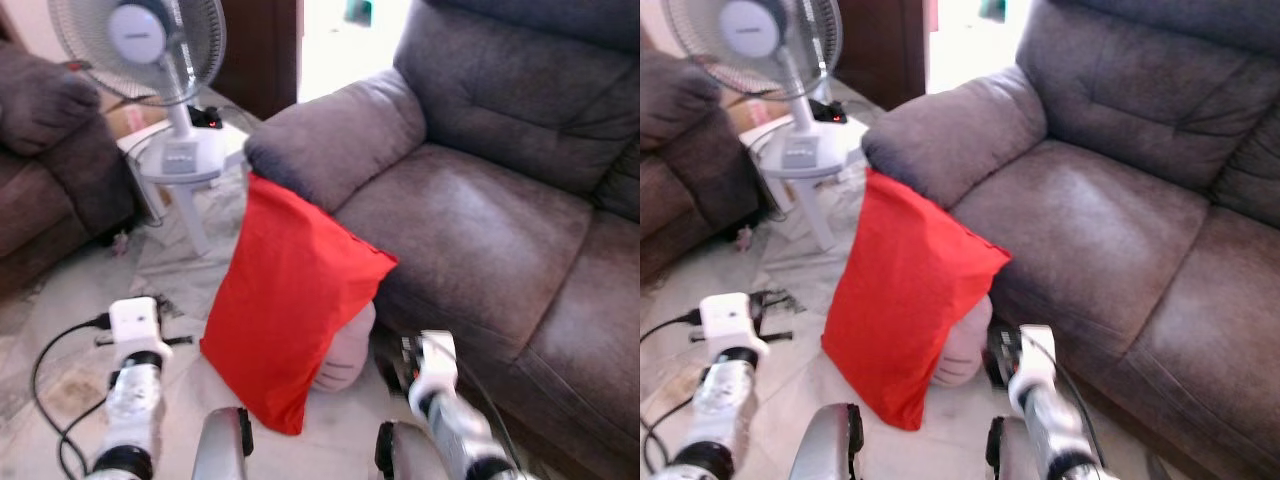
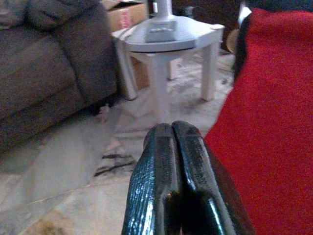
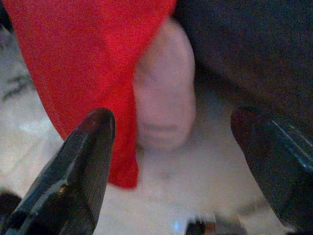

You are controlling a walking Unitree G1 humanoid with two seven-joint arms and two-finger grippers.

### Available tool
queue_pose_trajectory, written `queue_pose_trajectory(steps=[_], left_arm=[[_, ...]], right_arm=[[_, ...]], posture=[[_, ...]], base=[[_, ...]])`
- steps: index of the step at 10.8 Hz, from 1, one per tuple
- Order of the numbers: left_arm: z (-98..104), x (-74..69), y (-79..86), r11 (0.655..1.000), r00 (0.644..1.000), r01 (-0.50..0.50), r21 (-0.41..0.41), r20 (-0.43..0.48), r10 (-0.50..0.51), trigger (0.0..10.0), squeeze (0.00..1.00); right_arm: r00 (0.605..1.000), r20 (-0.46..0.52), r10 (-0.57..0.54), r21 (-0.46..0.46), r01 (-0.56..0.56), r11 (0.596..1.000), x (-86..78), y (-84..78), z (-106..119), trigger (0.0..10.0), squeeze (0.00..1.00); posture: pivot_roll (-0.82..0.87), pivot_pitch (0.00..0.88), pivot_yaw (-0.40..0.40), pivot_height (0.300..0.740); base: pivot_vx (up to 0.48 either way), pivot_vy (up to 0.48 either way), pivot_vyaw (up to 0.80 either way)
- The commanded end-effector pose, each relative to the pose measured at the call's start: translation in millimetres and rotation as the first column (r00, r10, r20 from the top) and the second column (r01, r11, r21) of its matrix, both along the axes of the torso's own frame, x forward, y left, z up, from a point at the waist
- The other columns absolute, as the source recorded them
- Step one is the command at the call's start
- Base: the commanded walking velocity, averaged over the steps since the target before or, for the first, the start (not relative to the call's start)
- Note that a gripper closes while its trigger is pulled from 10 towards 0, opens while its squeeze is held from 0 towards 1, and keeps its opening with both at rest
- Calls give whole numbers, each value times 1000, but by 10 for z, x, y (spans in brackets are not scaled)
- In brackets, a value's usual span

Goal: Move the pillow to the sofa from floor

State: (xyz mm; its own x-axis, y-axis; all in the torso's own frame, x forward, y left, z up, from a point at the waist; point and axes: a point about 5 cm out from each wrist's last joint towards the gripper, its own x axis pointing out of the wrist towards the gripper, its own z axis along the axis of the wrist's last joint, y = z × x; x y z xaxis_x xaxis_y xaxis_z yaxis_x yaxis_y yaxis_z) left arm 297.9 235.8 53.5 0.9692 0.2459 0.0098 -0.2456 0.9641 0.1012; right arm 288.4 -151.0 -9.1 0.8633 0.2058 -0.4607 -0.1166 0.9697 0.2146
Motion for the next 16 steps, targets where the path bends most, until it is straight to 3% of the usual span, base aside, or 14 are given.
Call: queue_pose_trajectory(steps=[1, 3, 4, 11, 16], left_arm=[[-67, -64, -42, 1000, 1000, -5, 9, -9, 5, 10000, 0], [-64, -62, -121, 1000, 1000, -19, 0, 9, 19, 10000, 0], [-46, -48, -116, 1000, 1000, -12, 1, 8, 12, 10000, 0], [5, -17, -51, 1000, 1000, -20, -16, 12, 20, 10000, 0], [62, 42, -88, 999, 1000, 11, -36, 25, -10, 10000, 0]], right_arm=[[999, 47, 8, 9, -9, 1000, 50, 30, 64, 10000, 0], [999, 47, 5, 21, -6, 1000, 54, 72, 66, 10000, 0], [999, 38, -15, 52, 13, 999, 45, 81, 53, 10000, 0], [999, 38, -16, 43, 14, 999, 65, 130, 67, 10000, 0], [999, 20, -45, 62, 43, 997, 84, 110, 73, 10000, 0]], posture=[[98, 125, -32, 577], [98, 136, -26, 577], [98, 138, -24, 577], [111, 145, -15, 577], [114, 135, -23, 577]], base=[[0, 0, 0], [309, 0, 769], [349, 0, 0], [335, 0, 0], [0, 0, 0]])
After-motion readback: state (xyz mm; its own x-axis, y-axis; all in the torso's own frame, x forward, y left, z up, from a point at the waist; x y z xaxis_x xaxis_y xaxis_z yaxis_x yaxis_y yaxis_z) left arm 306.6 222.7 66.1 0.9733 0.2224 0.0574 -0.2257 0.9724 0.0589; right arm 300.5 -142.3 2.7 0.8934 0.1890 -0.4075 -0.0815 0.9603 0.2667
